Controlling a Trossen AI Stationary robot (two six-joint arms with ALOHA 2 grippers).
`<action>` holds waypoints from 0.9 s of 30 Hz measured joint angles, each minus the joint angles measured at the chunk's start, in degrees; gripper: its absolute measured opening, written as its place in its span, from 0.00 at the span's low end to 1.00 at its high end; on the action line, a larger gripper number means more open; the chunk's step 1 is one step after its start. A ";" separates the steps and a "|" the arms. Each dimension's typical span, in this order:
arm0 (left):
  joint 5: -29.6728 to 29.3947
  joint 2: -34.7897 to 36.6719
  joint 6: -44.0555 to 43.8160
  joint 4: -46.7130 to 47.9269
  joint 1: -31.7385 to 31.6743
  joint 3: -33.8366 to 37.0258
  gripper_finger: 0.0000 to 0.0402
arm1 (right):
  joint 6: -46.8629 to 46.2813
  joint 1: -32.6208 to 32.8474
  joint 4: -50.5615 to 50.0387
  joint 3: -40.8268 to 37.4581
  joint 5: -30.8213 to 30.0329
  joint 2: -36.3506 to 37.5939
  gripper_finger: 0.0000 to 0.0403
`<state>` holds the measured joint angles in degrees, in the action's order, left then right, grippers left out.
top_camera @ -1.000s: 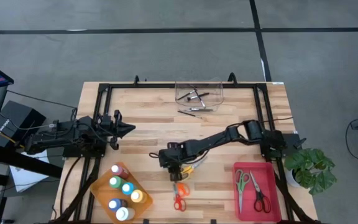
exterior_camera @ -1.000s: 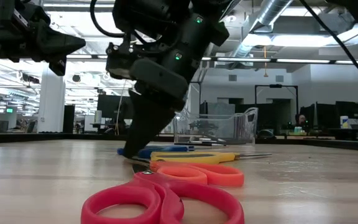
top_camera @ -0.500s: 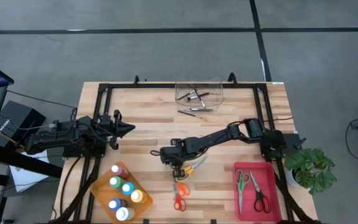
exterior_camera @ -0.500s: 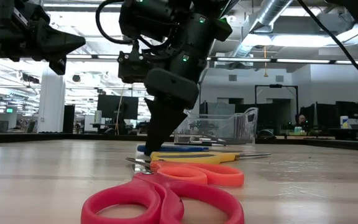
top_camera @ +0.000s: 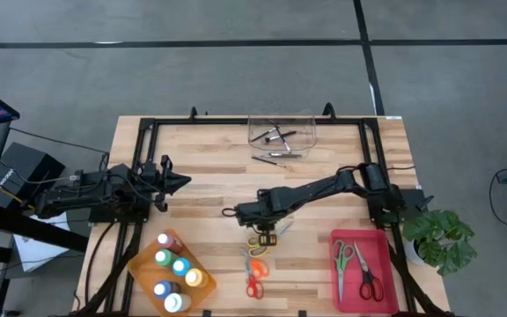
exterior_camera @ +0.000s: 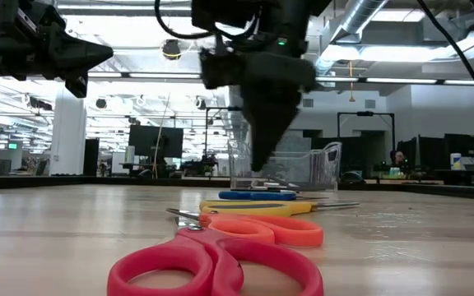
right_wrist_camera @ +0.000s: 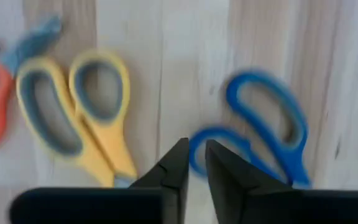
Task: Pick & Place Paint Supplies
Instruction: Put the blue scissor into the red bin
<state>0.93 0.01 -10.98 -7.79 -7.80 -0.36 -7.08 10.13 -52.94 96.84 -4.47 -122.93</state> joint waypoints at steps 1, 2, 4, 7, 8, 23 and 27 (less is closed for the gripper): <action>-0.01 0.00 0.00 0.00 0.00 0.02 0.00 | 0.01 0.02 -1.66 0.00 0.09 -0.14 0.15; -0.01 0.00 0.00 0.00 0.00 0.01 0.00 | -0.01 0.02 -3.21 0.00 0.11 -0.25 0.18; -0.01 0.00 0.00 0.00 0.00 0.00 0.00 | 0.03 -0.02 -3.55 -0.88 0.14 -0.31 0.24; -0.01 0.00 0.00 0.02 0.01 0.00 0.00 | -0.01 -0.15 -0.82 -2.86 0.15 -0.33 0.33; -0.01 0.00 0.00 0.02 -0.01 0.01 0.00 | 0.00 -0.21 -0.50 -3.01 0.24 -0.33 0.36; 0.00 0.00 0.01 0.03 0.00 0.01 0.00 | -3.44 -0.93 7.75 -10.22 2.07 0.21 0.42; -0.02 0.00 0.00 0.02 -0.01 0.00 0.00 | -2.51 -0.95 7.47 -10.29 1.77 0.21 0.24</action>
<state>0.91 0.01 -10.98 -7.77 -7.81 -0.36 -9.59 9.18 -45.46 86.54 -2.69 -122.72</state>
